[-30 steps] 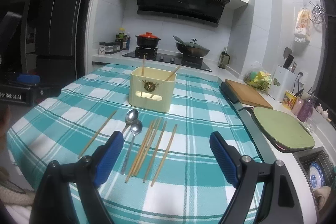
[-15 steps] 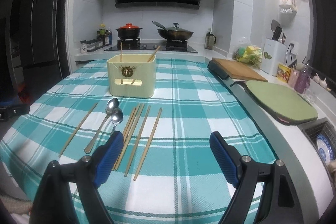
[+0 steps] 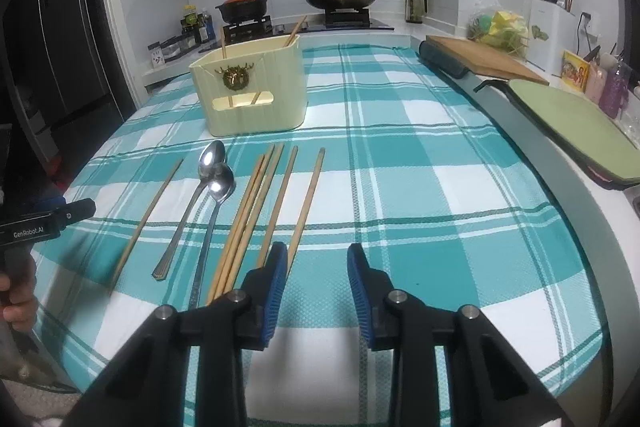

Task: Organize utensils
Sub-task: 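Close the right gripper on a chopstick while the left gripper grasps another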

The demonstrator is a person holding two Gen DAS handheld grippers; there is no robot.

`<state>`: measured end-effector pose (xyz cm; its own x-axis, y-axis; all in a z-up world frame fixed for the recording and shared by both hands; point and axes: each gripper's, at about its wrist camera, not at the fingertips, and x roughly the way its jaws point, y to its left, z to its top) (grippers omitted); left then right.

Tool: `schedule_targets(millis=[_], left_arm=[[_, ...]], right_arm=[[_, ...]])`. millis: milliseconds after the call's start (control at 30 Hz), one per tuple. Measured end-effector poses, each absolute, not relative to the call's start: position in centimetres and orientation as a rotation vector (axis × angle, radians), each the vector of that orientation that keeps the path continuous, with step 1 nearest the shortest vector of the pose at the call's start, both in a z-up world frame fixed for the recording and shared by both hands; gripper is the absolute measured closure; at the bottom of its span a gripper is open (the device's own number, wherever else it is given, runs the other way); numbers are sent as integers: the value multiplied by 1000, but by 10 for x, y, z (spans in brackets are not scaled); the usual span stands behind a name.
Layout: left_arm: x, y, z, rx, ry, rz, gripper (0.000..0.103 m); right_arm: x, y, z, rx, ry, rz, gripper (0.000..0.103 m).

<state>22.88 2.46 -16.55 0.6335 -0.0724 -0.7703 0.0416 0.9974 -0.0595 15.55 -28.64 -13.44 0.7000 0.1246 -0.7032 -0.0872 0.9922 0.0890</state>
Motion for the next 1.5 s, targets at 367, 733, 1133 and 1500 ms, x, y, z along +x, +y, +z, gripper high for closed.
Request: schedule_targets(millis=[367, 733, 1133, 1500], left_arm=[[278, 17, -186, 18, 938, -65, 2], [297, -4, -212, 105, 1009, -92, 15], [326, 7, -212, 41, 1069, -191, 32], [368, -12, -209, 106, 1129, -205, 76]], right_arm=[[243, -274, -164, 86, 936, 190, 76], [259, -251, -191, -45, 1038, 214, 78], [299, -248, -191, -94, 1075, 237, 78], [348, -244, -192, -98, 1098, 235, 92]])
